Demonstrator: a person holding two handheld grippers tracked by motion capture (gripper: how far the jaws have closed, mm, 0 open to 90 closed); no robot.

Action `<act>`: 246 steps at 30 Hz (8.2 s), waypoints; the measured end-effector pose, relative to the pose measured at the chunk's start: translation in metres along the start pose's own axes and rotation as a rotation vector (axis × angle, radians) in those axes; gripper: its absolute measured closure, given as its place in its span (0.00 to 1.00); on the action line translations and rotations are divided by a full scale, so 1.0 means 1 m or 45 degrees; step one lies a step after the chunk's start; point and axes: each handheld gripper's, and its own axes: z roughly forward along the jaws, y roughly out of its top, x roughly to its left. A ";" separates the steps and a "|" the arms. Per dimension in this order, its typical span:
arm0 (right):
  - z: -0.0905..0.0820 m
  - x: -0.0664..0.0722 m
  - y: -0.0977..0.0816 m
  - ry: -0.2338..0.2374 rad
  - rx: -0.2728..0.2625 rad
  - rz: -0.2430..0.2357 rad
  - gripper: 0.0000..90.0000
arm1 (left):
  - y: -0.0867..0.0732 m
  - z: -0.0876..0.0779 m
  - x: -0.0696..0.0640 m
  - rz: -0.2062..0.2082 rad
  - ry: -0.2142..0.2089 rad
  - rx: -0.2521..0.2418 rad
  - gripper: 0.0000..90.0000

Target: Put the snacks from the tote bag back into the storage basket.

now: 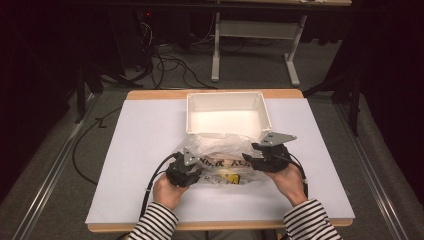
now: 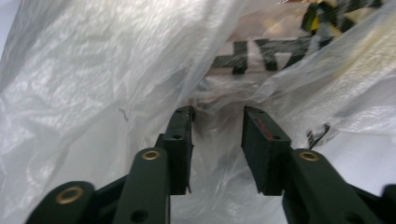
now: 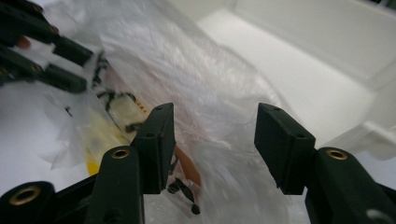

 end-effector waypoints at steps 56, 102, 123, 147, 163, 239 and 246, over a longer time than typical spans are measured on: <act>0.052 -0.038 -0.037 -0.091 0.193 0.181 0.74 | -0.015 -0.052 -0.009 0.012 -0.136 -0.105 0.60; 0.000 0.003 -0.035 0.008 0.023 0.015 0.97 | 0.021 0.003 0.031 -0.076 0.001 -0.023 0.91; 0.008 -0.016 -0.055 -0.010 0.120 0.118 0.97 | 0.002 -0.002 0.020 -0.032 -0.087 0.078 0.95; 0.002 -0.005 -0.046 0.046 0.099 0.080 1.00 | -0.014 -0.035 0.012 -0.083 -0.096 -0.028 0.97; 0.029 -0.036 -0.048 -0.030 0.167 0.203 1.00 | -0.004 0.004 0.036 -0.216 -0.016 -0.009 1.00; -0.034 -0.005 -0.033 0.042 -0.141 0.077 0.60 | -0.007 -0.059 0.004 -0.120 0.022 -0.161 0.46; -0.021 -0.018 -0.028 -0.023 -0.116 0.110 0.55 | -0.002 -0.041 0.024 -0.187 0.074 -0.134 0.45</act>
